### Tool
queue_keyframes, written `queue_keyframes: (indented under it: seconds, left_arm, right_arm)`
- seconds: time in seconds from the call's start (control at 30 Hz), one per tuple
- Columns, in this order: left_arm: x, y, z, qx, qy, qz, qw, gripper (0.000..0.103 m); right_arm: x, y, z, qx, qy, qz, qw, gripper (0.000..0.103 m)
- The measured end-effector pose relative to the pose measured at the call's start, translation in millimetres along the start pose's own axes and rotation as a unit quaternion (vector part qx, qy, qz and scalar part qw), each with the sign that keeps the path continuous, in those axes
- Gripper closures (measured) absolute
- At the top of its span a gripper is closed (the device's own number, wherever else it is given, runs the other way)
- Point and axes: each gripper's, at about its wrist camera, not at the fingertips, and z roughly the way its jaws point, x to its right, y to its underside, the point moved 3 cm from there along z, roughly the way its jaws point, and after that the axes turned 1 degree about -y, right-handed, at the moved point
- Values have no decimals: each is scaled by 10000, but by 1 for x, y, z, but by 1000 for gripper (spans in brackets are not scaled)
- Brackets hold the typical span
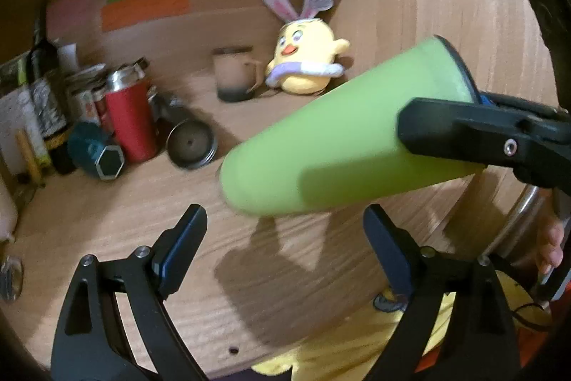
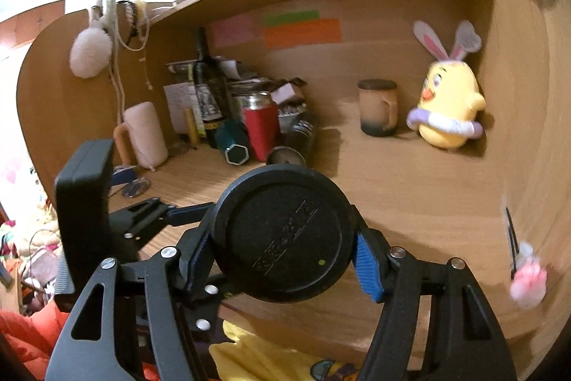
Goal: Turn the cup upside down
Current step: 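Lift and rotate the tumbler with the right tool until lid points up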
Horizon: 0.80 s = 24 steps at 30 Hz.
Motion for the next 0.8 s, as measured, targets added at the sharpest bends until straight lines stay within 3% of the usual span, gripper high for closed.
queue_keyframes:
  seconds: [0.33, 0.47, 0.8]
  left_arm:
    - [-3, -28, 6, 274, 534, 10, 9982, 11]
    - [-15, -35, 9, 220, 738, -311, 9965, 20]
    - [-44, -39, 16, 11, 778, -838, 9934, 31]
  right_arm:
    - [-7, -40, 7, -83, -326, -325, 9989, 40]
    - [-10, -53, 19, -124, -399, -440, 9982, 40]
    - [-22, -83, 60, -163, -569, -691, 9958, 40]
